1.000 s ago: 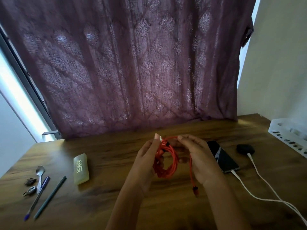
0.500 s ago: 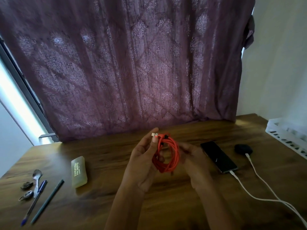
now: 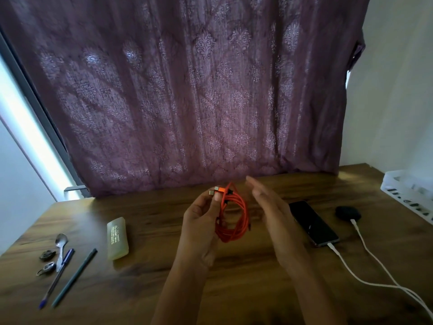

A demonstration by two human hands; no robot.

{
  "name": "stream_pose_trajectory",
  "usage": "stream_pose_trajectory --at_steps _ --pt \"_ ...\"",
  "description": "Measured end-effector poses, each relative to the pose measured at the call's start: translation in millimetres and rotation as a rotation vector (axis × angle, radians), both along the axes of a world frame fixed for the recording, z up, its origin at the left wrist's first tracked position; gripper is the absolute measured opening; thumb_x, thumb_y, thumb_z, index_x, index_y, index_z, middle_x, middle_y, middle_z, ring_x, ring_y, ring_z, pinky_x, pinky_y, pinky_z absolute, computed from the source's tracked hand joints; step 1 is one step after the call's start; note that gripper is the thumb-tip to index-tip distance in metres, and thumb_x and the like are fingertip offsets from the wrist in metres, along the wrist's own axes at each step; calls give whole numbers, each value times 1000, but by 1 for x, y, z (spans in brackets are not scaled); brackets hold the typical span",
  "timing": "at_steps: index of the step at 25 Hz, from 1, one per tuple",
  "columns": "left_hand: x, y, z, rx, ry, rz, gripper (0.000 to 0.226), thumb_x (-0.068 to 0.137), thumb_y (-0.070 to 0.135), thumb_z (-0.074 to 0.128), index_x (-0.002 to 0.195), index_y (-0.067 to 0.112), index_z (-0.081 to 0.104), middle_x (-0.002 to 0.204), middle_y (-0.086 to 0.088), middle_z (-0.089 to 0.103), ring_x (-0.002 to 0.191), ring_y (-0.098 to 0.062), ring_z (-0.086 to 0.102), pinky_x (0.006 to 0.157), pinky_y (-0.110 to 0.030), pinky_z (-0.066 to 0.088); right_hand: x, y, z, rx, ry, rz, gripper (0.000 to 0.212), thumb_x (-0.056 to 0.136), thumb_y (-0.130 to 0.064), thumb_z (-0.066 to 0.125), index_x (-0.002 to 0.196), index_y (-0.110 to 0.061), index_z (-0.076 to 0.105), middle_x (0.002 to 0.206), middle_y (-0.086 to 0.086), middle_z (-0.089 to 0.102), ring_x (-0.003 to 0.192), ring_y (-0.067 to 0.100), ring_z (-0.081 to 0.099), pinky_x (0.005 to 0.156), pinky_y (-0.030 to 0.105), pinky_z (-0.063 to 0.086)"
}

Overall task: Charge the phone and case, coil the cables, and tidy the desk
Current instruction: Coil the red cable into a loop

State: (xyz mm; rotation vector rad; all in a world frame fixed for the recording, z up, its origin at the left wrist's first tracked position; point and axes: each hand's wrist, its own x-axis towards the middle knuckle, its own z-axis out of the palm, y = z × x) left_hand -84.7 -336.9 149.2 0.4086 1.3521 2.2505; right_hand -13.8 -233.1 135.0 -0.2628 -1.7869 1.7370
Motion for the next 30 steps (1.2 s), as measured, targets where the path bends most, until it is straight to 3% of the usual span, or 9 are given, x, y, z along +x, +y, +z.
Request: stream_pose_trajectory --at_steps 2,4,6,10,13,20,26,28,30 --pt "1 1 -4 -17 11 -2 17 92 11 48 100 5 62 74 -4 69 62 -9 65 60 -26 57 4 0 4 212 -5 82 46 87 -25 61 130 -37 50 126 -20 56 112 -12 51 88 8 44" --pt "3 1 -5 -30 13 -11 19 91 12 49 102 4 62 84 -10 69 72 -16 66 70 -32 56 4 -1 2 452 -40 27 51 86 -9 63 129 -36 52 133 -14 53 120 -10 46 95 10 42" --pt "5 1 -5 -41 19 -18 16 91 10 48 96 6 63 80 -8 70 69 -16 66 68 -31 56 4 0 2 533 -49 -36 51 85 -2 61 126 -31 55 128 -14 56 117 -12 47 90 4 41" --pt "6 -1 -6 -53 46 1 16 92 6 47 91 7 63 72 -3 71 64 -12 67 59 -22 56 6 1 4 598 -143 -84 41 82 -9 65 119 -25 61 109 -13 65 99 -6 59 83 7 47" --pt "6 -3 -6 -79 96 26 15 92 8 48 92 9 64 74 -4 72 65 -12 67 59 -22 56 5 -1 5 485 -164 -56 30 82 -8 63 108 -24 63 95 -16 66 92 -10 59 71 3 45" --pt "4 2 -10 -160 216 120 18 92 9 48 88 16 64 70 2 71 66 -7 66 60 -21 55 -2 -6 -5 -64 -171 9 25 86 -12 63 103 -20 47 91 2 67 69 -3 65 57 10 48" --pt "2 9 -13 -178 279 207 17 91 8 51 90 18 65 73 4 72 74 -10 66 75 -33 53 -3 -1 -9 -556 -83 192 18 76 -9 67 83 -14 51 72 0 67 76 13 61 74 29 45" --pt "2 13 -15 -178 278 251 18 91 7 51 89 18 65 72 5 72 73 -10 66 74 -32 53 -3 -1 -7 -564 -69 242 28 68 -11 73 85 -13 51 78 1 66 78 15 61 71 28 45" --pt "4 18 -18 -175 247 297 18 91 6 51 90 17 65 74 3 71 73 -11 66 74 -34 54 -6 -6 -8 -398 -178 125 38 69 -5 77 93 -13 49 90 5 67 79 13 64 65 22 49"
